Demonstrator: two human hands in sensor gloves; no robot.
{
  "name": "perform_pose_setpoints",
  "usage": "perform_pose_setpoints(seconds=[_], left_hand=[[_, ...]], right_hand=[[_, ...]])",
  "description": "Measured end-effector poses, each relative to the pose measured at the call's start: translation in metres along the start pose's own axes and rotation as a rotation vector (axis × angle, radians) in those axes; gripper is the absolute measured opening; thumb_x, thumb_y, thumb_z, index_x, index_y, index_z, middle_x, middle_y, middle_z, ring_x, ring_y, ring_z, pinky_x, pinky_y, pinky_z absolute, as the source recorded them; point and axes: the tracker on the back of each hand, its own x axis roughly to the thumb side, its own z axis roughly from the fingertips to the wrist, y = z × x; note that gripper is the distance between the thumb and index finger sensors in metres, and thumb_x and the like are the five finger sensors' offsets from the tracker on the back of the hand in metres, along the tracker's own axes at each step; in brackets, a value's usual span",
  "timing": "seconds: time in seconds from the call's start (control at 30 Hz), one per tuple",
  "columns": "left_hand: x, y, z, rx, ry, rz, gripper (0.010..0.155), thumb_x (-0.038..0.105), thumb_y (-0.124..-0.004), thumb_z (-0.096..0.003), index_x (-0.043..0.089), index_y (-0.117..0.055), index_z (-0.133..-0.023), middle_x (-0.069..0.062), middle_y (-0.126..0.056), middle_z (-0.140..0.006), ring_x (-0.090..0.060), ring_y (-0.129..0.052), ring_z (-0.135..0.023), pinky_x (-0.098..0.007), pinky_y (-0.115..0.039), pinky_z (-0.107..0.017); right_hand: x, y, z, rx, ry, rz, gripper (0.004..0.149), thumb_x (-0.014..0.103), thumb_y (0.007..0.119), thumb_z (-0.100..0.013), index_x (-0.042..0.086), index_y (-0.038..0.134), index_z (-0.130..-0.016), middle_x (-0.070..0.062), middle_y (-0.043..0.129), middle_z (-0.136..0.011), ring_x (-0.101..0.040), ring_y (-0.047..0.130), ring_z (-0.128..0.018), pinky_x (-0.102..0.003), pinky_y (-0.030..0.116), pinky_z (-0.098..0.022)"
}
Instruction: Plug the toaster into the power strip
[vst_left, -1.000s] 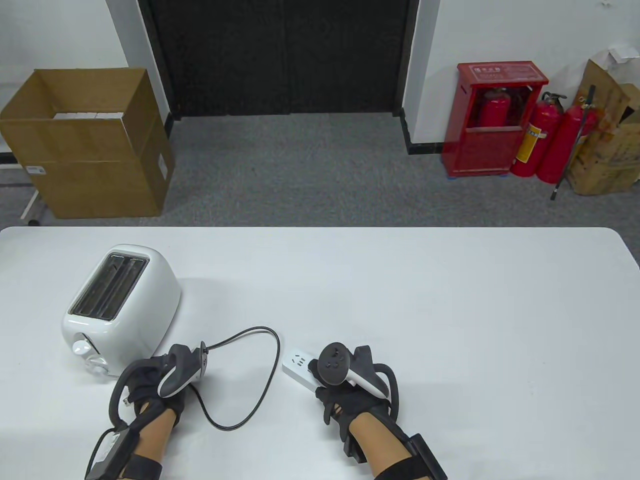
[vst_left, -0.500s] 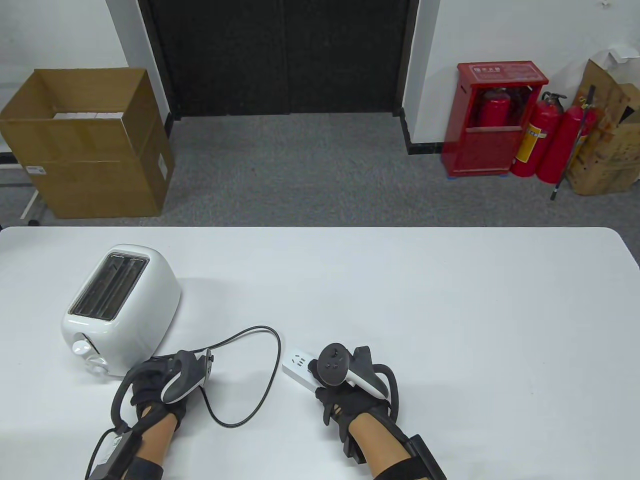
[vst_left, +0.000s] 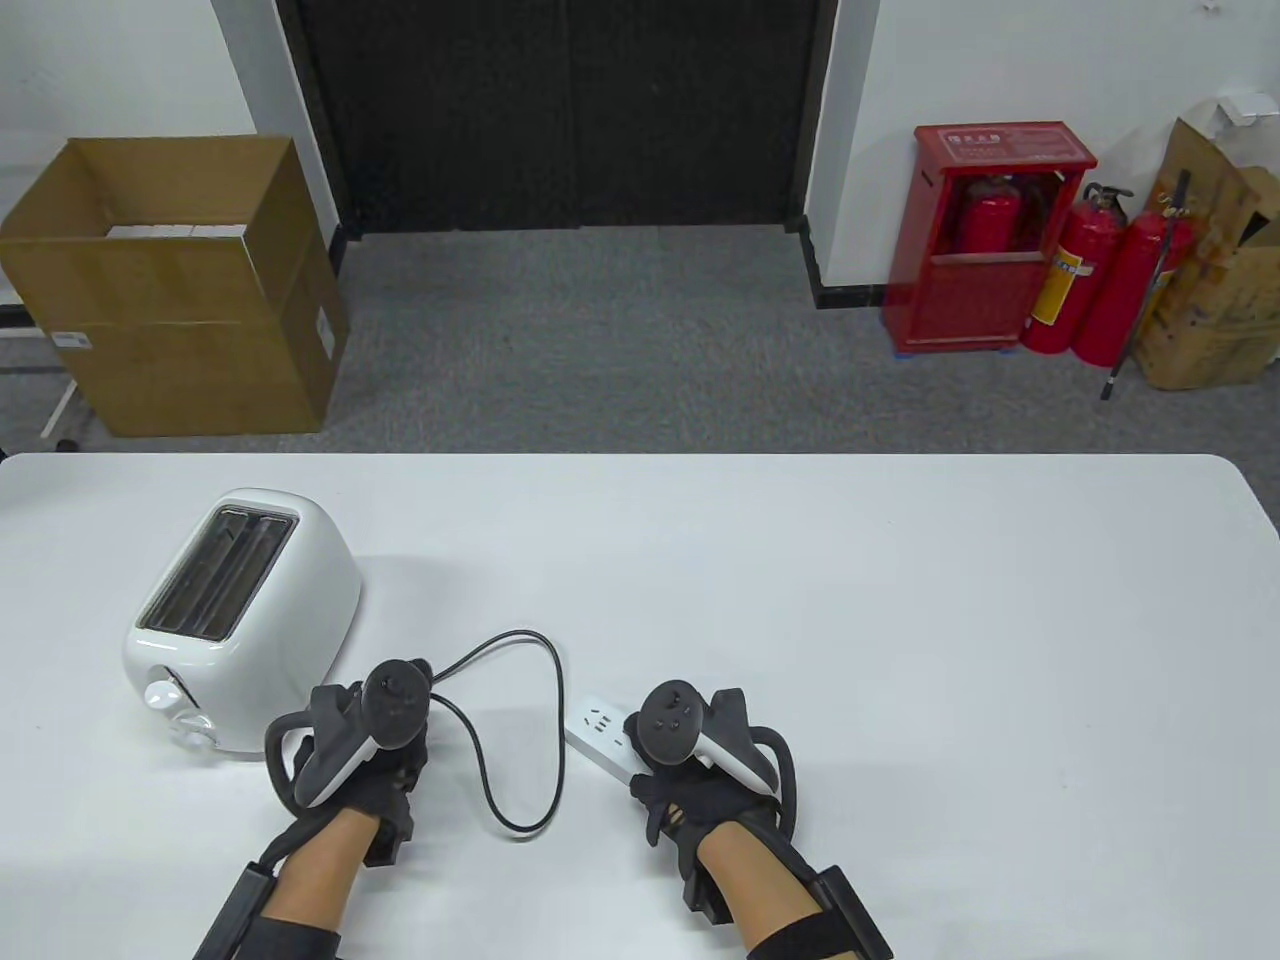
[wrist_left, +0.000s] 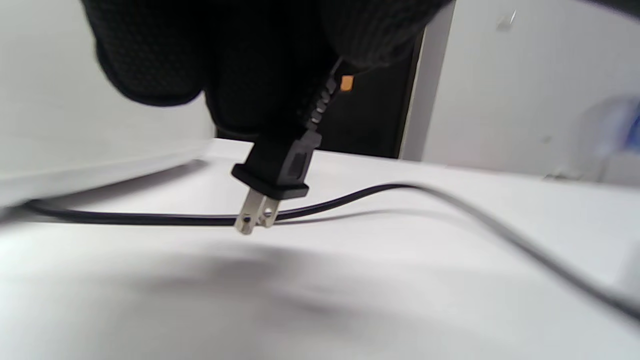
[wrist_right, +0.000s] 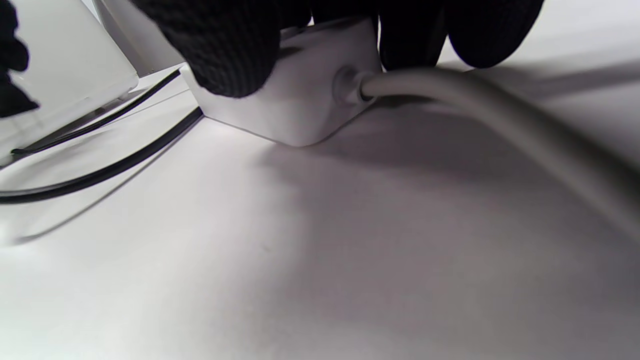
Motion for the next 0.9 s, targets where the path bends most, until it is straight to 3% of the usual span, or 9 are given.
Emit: perform_pose_setpoints(seconds=[0.13, 0.43, 0.7, 0.9], left_hand=[[0.029, -0.006, -0.006, -0.015, -0.091, 0.222, 0.045, 0.034, -0.076, -0.0471, 0.034, -0.067, -0.091, 0.007, -0.087, -0.093, -0.018, -0.1, -0.08, -0.045, -0.087, -0.062], [0.091, -0.033, -0.018, -0.086, -0.151, 0.314, 0.045, 0.035, -0.077, -0.048, 0.038, -0.065, -0.091, 0.011, -0.085, -0.094, -0.013, -0.1, -0.081, -0.041, -0.087, -0.064], [0.103, -0.046, -0.02, -0.083, -0.164, 0.299, 0.045, 0.036, -0.079, -0.0482, 0.036, -0.065, -0.091, 0.01, -0.086, -0.091, -0.014, -0.1, -0.078, -0.042, -0.085, -0.065], [0.106, -0.05, -0.018, -0.02, -0.167, 0.275, 0.045, 0.038, -0.079, -0.0484, 0.036, -0.064, -0.091, 0.01, -0.087, -0.089, -0.012, -0.101, -0.075, -0.04, -0.087, -0.063]], right_hand=[[0.0, 0.0, 0.0, 0.003, -0.002, -0.002, 0.066, 0.04, 0.078, -0.044, 0.029, 0.051, -0.103, -0.008, 0.064, -0.107, -0.042, 0.073, -0.085, -0.058, 0.069, -0.057], [-0.001, 0.0, 0.0, 0.005, -0.006, -0.003, 0.066, 0.04, 0.077, -0.044, 0.029, 0.05, -0.103, -0.007, 0.063, -0.107, -0.041, 0.073, -0.085, -0.058, 0.068, -0.058], [-0.001, 0.0, 0.0, 0.011, -0.007, -0.005, 0.066, 0.04, 0.077, -0.044, 0.03, 0.05, -0.104, -0.008, 0.063, -0.107, -0.042, 0.072, -0.085, -0.058, 0.068, -0.058], [-0.001, 0.0, 0.0, 0.013, -0.008, -0.005, 0.066, 0.041, 0.077, -0.044, 0.03, 0.049, -0.104, -0.007, 0.062, -0.108, -0.042, 0.072, -0.085, -0.058, 0.068, -0.058]])
